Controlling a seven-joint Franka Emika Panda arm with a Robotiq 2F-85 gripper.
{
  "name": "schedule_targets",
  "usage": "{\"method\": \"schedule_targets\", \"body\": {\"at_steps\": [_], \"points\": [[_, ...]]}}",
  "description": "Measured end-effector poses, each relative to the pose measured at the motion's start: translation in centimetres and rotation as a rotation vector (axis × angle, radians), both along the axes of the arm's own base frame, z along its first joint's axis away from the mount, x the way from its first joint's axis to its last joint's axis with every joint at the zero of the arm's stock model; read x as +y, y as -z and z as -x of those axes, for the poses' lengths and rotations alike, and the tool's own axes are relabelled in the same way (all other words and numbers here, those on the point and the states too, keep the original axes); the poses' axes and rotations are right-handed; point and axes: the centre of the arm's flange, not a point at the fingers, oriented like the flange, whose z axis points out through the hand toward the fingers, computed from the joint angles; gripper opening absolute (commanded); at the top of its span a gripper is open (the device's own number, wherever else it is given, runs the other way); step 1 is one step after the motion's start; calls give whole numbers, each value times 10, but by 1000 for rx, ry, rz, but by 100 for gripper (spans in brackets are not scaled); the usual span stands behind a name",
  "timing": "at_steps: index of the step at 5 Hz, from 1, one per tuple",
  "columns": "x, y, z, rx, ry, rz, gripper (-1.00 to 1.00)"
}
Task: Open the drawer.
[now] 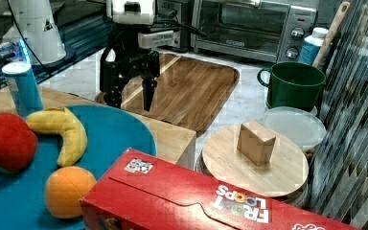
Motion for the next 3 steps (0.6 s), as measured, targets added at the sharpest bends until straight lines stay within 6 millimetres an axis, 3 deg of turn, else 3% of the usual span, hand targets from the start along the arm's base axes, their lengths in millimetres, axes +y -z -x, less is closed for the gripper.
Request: {"method": "schedule_targets", "body": {"at_steps": [3], "points": [[0,-3,-3,-21,107,-98,100]]}}
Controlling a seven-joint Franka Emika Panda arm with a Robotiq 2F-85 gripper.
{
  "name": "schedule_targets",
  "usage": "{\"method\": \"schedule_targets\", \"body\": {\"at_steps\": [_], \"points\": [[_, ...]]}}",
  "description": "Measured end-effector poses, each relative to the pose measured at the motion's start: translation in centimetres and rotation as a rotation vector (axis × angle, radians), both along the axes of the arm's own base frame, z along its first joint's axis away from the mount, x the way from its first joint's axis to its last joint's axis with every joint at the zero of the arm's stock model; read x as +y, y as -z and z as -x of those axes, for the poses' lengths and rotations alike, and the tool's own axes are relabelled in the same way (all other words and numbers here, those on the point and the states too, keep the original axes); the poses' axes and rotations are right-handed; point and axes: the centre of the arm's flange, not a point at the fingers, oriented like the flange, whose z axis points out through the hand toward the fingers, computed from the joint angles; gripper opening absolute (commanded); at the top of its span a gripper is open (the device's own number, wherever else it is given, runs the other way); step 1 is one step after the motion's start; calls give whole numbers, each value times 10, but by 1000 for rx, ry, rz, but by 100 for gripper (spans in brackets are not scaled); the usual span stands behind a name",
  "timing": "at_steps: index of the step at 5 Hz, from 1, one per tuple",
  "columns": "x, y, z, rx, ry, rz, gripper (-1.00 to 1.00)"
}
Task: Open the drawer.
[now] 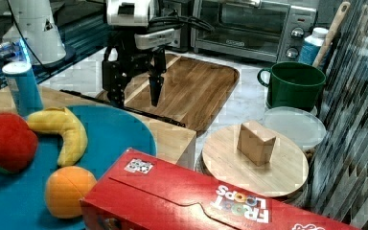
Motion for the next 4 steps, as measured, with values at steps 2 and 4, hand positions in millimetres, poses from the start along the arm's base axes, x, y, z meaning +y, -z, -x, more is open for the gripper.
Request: {"method": "schedule_targets", "body": {"at_steps": [2,4], "points": [[51,-3,-7,37,-73,-23,100],[123,-1,-9,83,-148,-40,100]]}}
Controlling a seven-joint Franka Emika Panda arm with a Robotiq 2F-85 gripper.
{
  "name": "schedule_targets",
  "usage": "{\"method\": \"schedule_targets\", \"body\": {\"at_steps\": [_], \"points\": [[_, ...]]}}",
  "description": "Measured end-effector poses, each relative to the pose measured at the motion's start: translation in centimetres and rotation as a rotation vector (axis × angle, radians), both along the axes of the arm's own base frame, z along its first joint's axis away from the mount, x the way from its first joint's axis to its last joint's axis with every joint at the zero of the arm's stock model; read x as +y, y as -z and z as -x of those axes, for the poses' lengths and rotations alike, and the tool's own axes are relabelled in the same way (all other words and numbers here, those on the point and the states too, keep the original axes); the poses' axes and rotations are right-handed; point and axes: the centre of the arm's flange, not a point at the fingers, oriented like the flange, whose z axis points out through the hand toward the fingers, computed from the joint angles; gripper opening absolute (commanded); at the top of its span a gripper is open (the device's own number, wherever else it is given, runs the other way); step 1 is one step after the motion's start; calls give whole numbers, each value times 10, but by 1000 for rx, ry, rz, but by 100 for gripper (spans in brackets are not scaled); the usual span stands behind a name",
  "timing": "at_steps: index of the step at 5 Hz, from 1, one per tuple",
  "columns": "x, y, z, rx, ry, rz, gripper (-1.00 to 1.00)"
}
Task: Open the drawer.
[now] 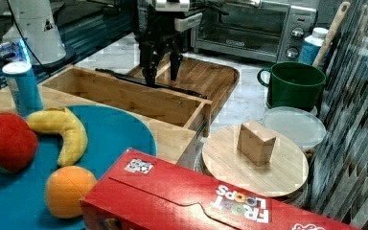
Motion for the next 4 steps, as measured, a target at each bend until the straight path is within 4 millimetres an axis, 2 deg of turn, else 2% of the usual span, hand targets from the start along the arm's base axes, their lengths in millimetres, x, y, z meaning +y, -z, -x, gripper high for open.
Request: {"method": "schedule_targets", "body": {"at_steps": [3,4], "points": [[55,2,-3,26,-59,-37,100],[54,2,-8,48,-53,-41,100]]}}
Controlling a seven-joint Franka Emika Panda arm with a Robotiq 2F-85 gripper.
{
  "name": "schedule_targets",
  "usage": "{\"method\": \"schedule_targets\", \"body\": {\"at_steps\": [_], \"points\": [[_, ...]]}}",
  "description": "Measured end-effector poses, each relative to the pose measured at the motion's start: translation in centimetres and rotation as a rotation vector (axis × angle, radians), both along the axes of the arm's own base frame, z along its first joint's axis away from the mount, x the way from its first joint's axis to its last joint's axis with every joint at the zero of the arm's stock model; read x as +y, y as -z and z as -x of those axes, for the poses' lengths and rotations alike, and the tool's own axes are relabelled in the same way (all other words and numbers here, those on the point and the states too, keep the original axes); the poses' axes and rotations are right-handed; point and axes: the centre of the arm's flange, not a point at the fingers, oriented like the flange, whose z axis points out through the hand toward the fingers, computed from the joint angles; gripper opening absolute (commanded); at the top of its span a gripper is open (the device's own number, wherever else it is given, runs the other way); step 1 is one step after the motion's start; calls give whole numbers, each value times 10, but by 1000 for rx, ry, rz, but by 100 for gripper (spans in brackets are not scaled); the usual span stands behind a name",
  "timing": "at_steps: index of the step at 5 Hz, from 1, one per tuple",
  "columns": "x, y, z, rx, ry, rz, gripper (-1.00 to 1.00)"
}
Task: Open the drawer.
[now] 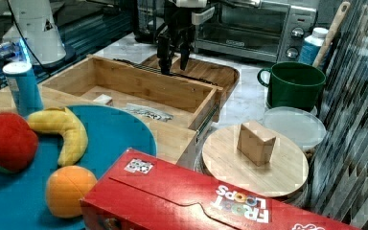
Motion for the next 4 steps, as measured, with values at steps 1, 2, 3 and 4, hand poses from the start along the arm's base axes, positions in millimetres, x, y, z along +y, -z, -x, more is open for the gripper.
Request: {"method": "schedule_targets", "body": {"at_steps": [1,2,3,4], "points": [[-4,0,-6,35,26,-14,100],[-5,0,-7,40,33,-18,100],[-6,1,-6,43,36,-18,100],[-4,1,-8,45,47,-24,100]]}}
